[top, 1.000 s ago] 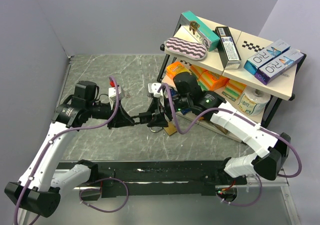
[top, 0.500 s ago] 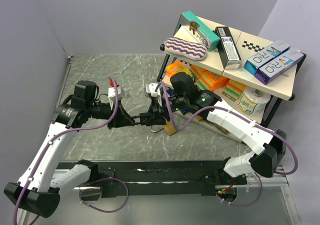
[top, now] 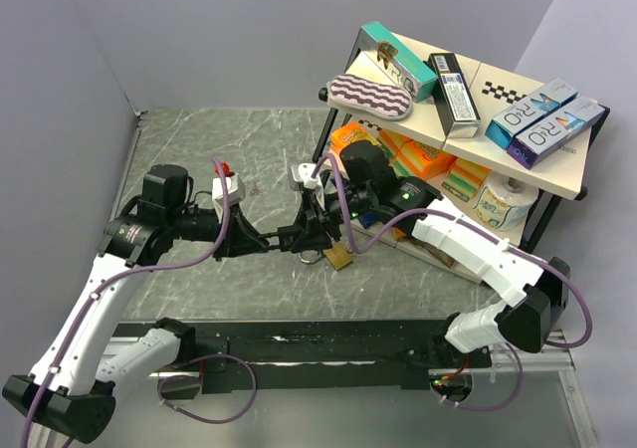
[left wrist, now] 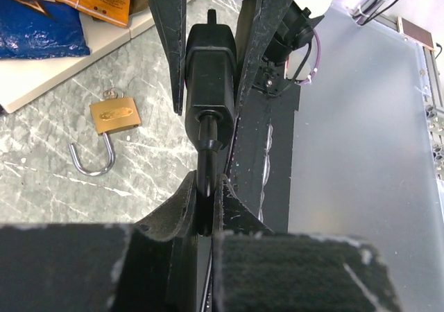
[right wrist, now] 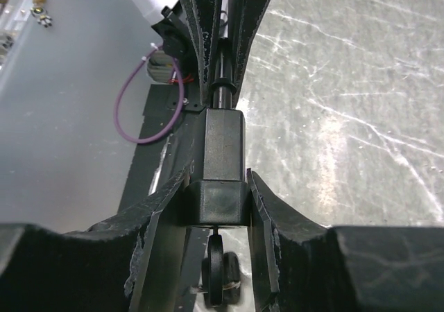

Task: Lock with the key
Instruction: Lock the lock.

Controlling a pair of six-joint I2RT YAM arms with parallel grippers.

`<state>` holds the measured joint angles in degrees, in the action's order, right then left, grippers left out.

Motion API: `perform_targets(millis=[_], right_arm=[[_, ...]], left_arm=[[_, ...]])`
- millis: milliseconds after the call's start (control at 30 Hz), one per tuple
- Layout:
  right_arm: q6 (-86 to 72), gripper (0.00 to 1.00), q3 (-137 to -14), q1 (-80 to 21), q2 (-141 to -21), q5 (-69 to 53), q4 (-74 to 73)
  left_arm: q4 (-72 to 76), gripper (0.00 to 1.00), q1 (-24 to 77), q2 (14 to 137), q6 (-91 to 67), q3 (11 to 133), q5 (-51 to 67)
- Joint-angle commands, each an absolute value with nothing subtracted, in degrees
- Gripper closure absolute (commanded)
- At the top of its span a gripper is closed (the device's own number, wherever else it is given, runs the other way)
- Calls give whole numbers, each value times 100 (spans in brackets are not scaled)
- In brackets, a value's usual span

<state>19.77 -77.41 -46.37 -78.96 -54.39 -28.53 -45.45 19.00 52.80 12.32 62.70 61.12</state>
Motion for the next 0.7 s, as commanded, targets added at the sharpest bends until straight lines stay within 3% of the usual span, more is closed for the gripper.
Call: perform_targets(millis=[0,533,567,600,667], right_arm=[[1732,100,-8121,-4764,-8033,-6249,-2769],[1810,100,-8200,-4975,-8103,-5888,-2584],[1793,93,-8200,-4940,-8095,-5915,-2601],[1715,63,-8183,-4887,-8069,-5950,-2602],[1548,41,-7991,-4650,-7990,-6064,-2488]], left_arm=[[-3166,99,2047,5212,933,6249,6091],[-2004,99,2602,5361,-281,5739,6055],[-2021,99,2593,5361,-281,5748,6090],[-2030,99,2593,5335,-281,5748,6117],[-2144,99,2575,5256,-177,5774,6091]])
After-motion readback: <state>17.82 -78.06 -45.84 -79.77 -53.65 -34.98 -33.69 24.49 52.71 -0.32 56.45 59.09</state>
